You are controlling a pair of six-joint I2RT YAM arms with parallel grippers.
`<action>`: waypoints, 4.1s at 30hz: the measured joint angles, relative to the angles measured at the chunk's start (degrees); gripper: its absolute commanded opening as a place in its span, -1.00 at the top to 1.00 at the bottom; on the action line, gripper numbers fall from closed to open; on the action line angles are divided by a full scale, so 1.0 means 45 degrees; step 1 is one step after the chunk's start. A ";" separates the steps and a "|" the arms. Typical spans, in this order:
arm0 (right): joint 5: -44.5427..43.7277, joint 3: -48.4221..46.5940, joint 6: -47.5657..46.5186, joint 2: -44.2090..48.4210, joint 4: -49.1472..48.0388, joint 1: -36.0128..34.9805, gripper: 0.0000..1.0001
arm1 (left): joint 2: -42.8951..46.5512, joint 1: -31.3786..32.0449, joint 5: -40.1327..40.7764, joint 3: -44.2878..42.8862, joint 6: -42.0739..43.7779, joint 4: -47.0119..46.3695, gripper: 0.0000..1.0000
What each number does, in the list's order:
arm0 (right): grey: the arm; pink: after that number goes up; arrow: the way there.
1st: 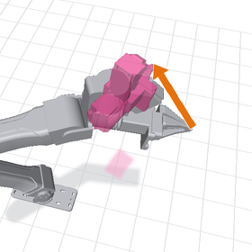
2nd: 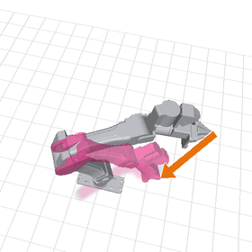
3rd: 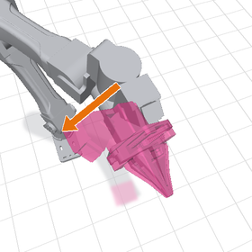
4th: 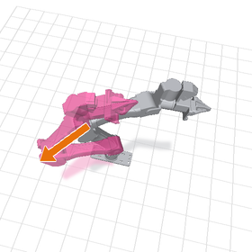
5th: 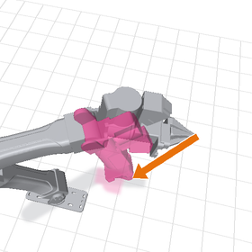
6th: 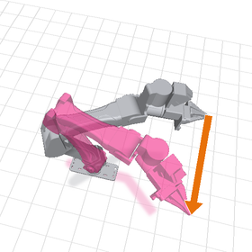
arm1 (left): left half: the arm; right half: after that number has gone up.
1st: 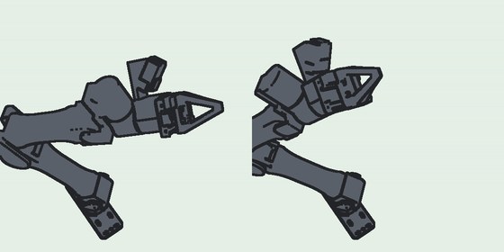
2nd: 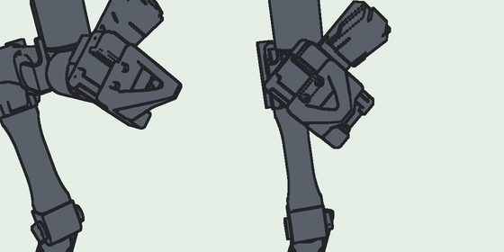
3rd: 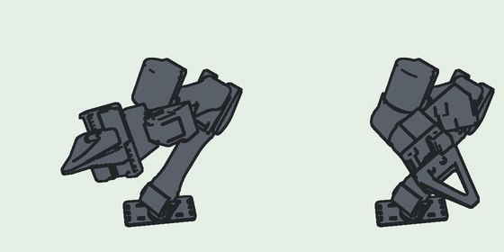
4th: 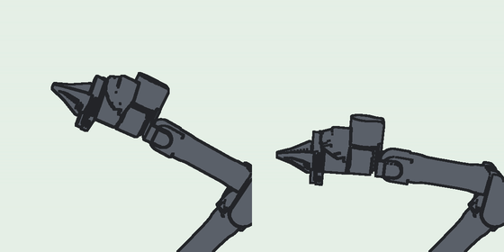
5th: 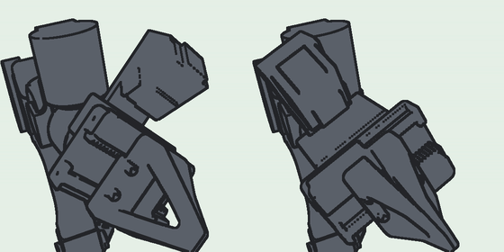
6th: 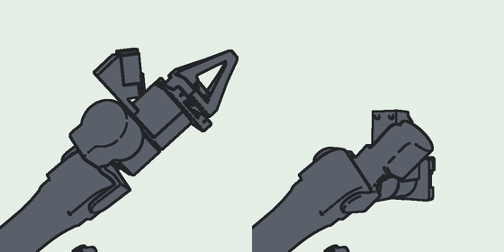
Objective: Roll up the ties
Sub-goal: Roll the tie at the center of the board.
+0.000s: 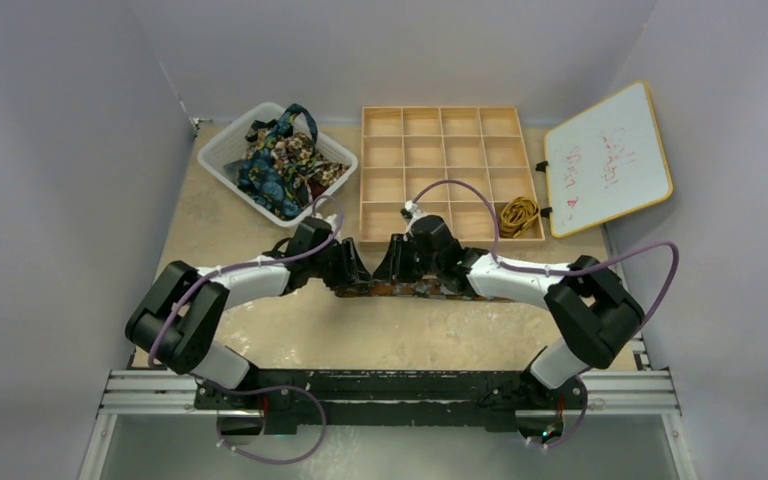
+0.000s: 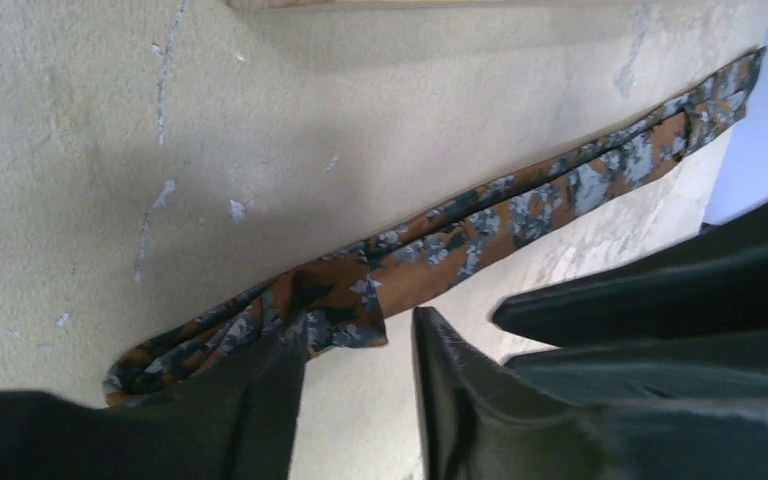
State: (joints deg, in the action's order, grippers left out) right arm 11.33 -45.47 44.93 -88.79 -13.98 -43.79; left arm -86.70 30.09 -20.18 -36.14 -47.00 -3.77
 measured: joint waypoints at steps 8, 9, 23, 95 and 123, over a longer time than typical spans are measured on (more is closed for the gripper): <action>0.0539 0.0665 0.0568 -0.0257 -0.0471 0.0277 0.21 | 0.1457 -0.0010 0.0092 -0.0165 0.0262 0.0952 -0.15; 0.0593 0.0724 0.0612 -0.0257 -0.0563 0.0325 0.19 | 0.1647 0.0000 0.0087 -0.0194 0.0272 0.1054 -0.16; 0.2380 0.0316 0.0913 -0.1923 -0.1962 0.0413 0.11 | 0.4648 -0.0758 0.0874 -0.0073 0.0719 0.2968 -0.39; 0.2166 0.0714 0.0330 -0.2098 -0.1642 0.0408 1.00 | 0.2268 -0.3099 -0.2696 0.4153 0.0588 -0.2744 0.14; 0.2380 0.0903 0.0306 -0.2069 -0.1350 0.0413 0.85 | 0.2788 -0.3099 -0.3541 0.4969 -0.0777 -0.3725 -0.01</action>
State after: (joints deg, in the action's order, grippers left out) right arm 22.04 -41.41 46.30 -98.10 -20.05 -41.93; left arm -74.15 16.14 -36.12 -13.78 -50.50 -20.53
